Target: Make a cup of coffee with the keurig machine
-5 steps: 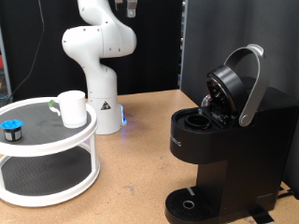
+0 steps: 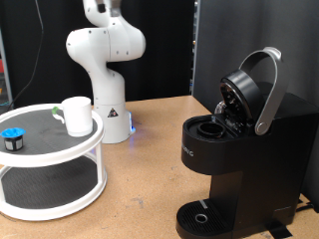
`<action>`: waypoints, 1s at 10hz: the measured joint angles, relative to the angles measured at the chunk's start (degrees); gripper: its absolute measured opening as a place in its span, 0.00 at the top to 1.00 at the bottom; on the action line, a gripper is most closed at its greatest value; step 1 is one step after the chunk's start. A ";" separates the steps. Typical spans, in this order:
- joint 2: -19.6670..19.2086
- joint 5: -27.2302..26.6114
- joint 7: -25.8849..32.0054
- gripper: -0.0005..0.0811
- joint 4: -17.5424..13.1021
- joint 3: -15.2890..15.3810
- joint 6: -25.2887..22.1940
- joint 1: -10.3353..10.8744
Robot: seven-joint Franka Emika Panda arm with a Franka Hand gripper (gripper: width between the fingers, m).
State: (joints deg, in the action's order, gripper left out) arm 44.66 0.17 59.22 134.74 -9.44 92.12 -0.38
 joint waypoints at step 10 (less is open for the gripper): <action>-3.92 3.73 1.80 0.01 -0.92 -7.20 2.53 -4.08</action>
State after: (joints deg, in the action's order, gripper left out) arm 40.74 3.90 61.02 133.81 -16.64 94.64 -4.46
